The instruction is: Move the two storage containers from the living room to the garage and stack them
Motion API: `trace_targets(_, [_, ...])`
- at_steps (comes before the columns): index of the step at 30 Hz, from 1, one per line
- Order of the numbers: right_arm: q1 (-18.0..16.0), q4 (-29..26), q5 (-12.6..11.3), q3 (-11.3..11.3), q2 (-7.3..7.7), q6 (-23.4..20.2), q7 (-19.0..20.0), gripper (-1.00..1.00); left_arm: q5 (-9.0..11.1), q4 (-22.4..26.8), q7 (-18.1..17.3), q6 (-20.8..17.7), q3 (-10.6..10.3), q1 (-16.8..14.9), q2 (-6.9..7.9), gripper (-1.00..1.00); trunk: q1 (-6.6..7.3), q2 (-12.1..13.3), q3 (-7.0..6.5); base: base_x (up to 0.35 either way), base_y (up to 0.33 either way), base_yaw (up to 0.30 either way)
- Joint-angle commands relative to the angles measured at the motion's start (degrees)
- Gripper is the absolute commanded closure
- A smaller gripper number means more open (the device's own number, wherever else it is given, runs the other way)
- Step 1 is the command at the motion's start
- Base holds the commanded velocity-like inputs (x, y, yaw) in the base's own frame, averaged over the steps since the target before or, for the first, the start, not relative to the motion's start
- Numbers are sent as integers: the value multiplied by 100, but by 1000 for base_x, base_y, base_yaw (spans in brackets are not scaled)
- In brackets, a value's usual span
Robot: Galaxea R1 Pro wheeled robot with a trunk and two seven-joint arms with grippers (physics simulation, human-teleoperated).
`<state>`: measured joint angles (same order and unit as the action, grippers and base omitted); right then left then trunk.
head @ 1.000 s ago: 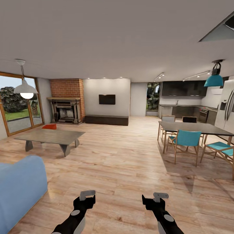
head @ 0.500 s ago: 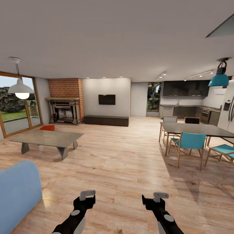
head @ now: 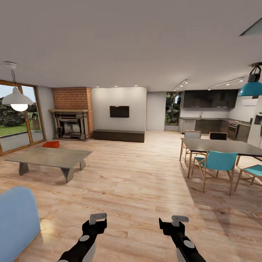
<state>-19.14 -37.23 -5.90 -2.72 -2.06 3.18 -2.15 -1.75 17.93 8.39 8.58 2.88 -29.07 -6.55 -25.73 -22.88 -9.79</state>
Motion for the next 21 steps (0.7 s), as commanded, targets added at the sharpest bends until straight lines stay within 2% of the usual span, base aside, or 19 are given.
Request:
trace_targets(1, [-2,5,-60,-26,4,25,-23,-100,-18,-7,5,21,29,-3,-4,-100,-5,-3,2,331,0,0])
trace_targets(21, [-2,5,-60,-26,4,25,-23,-100,-10,-4,5,21,20,-3,-5,-100,-5,-3,43,331,0,0])
